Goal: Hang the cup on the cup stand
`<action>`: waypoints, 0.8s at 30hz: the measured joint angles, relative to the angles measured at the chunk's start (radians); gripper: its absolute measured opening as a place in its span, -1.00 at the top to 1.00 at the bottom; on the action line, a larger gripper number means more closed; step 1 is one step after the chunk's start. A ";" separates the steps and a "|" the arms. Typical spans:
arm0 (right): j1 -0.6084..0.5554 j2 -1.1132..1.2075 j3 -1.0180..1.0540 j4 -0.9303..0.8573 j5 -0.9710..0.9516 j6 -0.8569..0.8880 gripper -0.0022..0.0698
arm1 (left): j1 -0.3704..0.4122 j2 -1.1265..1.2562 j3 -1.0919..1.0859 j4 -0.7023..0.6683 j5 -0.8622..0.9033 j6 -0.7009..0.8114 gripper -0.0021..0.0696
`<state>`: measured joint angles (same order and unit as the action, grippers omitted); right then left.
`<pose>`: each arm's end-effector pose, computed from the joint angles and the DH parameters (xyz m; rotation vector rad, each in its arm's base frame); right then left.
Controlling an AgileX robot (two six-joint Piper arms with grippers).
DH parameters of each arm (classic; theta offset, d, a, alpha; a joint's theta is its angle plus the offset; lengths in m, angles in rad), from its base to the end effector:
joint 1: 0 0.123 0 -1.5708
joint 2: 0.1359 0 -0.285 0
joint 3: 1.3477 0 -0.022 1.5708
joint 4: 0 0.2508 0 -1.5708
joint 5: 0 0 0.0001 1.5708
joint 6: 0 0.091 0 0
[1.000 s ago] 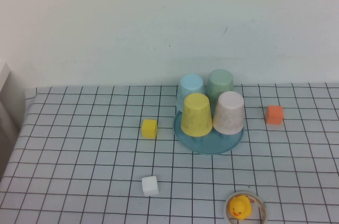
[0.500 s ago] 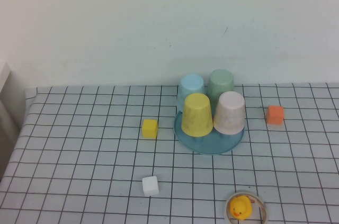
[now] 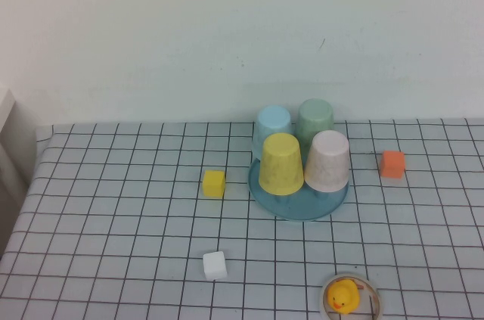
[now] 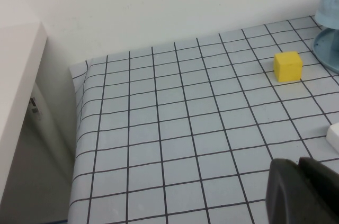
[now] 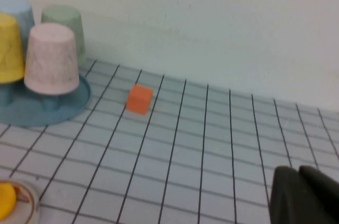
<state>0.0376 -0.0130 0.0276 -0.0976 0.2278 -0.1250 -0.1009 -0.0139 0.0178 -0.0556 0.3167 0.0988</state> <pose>0.0556 0.0001 0.1840 -0.2058 1.7150 -0.1538 0.0533 -0.0070 0.1794 0.1447 1.7982 -0.0548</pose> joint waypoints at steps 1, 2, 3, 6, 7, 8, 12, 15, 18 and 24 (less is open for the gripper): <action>0.000 0.000 0.000 0.000 0.028 0.003 0.94 | 0.000 0.000 0.000 0.000 0.000 0.000 0.94; 0.000 0.000 0.000 0.000 0.057 0.012 0.94 | 0.000 0.000 0.000 0.000 0.000 0.000 0.94; 0.000 0.000 -0.002 0.000 0.077 0.020 0.94 | 0.000 0.000 0.000 0.000 0.000 0.000 0.94; 0.000 0.000 -0.004 0.000 0.099 0.034 0.94 | 0.000 0.000 0.000 0.000 0.000 0.000 0.94; 0.000 0.000 -0.005 0.000 0.100 0.044 0.94 | 0.000 0.000 0.000 0.000 0.000 0.000 0.94; 0.000 0.000 -0.005 0.000 0.103 0.058 0.94 | 0.000 0.000 0.000 0.000 0.000 0.000 0.94; 0.000 0.000 -0.008 0.000 0.111 0.109 0.94 | 0.000 0.000 0.000 0.000 0.000 0.000 0.94; 0.000 0.000 -0.010 0.000 0.123 0.125 0.94 | 0.000 0.000 0.000 0.000 0.000 0.000 0.94; 0.000 0.000 -0.010 0.000 0.123 0.132 0.94 | 0.000 0.000 0.000 0.000 0.000 0.000 0.94; -0.011 0.000 -0.010 0.000 0.123 0.134 0.94 | 0.000 0.000 0.000 -0.002 0.000 0.000 0.94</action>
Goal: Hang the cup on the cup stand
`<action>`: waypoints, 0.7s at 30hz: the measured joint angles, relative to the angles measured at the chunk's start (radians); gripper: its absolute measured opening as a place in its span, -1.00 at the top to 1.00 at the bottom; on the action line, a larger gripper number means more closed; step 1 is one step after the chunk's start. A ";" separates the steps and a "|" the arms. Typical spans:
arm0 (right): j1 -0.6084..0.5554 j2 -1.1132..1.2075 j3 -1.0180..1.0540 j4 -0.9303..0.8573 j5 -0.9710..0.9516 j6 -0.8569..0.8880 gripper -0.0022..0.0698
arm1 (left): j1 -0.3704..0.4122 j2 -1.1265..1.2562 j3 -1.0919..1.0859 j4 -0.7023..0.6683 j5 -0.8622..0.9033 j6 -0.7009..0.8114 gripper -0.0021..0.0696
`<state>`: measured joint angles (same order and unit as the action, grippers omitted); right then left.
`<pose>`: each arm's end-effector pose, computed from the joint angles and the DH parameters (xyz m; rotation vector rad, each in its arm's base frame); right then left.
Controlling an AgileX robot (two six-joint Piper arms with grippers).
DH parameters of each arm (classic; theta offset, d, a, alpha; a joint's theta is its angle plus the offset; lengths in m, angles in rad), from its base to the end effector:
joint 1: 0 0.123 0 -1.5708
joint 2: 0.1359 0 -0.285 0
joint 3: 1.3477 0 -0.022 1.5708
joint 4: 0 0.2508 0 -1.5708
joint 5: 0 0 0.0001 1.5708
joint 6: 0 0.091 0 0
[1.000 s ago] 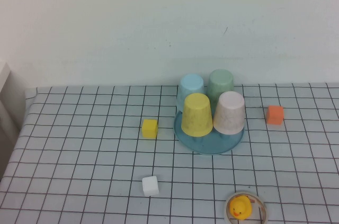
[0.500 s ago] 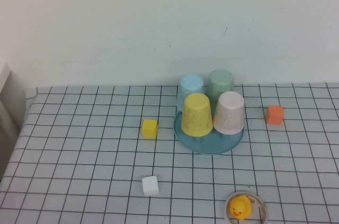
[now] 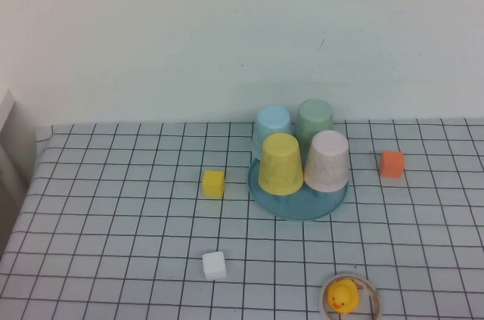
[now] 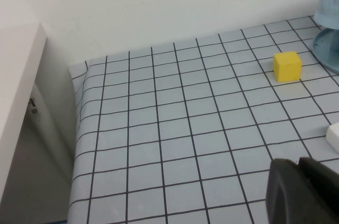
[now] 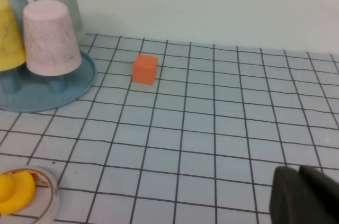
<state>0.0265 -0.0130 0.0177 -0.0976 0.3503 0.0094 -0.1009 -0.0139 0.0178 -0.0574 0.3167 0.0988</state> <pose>0.0531 -0.0016 0.1765 -0.0765 1.8359 -0.0699 0.0533 -0.0070 0.1794 0.1435 1.7983 -0.0565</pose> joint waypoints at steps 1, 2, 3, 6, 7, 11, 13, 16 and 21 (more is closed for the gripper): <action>-0.009 0.000 0.000 0.000 0.000 0.000 0.94 | 0.000 0.000 0.000 0.000 0.000 0.000 0.94; -0.014 0.000 0.000 0.000 0.000 0.000 0.94 | 0.000 0.000 0.000 0.000 0.000 0.000 0.94; -0.024 0.000 0.000 0.000 0.000 0.000 0.94 | 0.000 0.000 0.000 0.000 0.000 0.000 0.94; -0.034 0.000 0.000 0.000 0.000 0.000 0.94 | 0.000 0.000 0.000 0.000 0.000 0.000 0.94; -0.037 0.000 0.000 0.000 0.000 0.000 0.94 | 0.000 0.000 0.000 0.000 0.000 0.000 0.94; -0.039 0.000 0.000 0.000 0.000 0.000 0.94 | 0.000 0.000 0.000 0.000 0.000 0.000 0.94; -0.039 0.000 0.000 0.000 0.000 0.000 0.94 | 0.000 0.000 0.000 0.000 0.000 0.000 0.94; -0.039 0.000 0.000 0.000 0.000 0.000 0.94 | 0.000 0.000 0.000 0.000 0.000 0.000 0.94; -0.039 0.000 0.000 0.000 0.000 0.000 0.94 | 0.000 0.000 0.000 0.000 0.000 0.000 0.94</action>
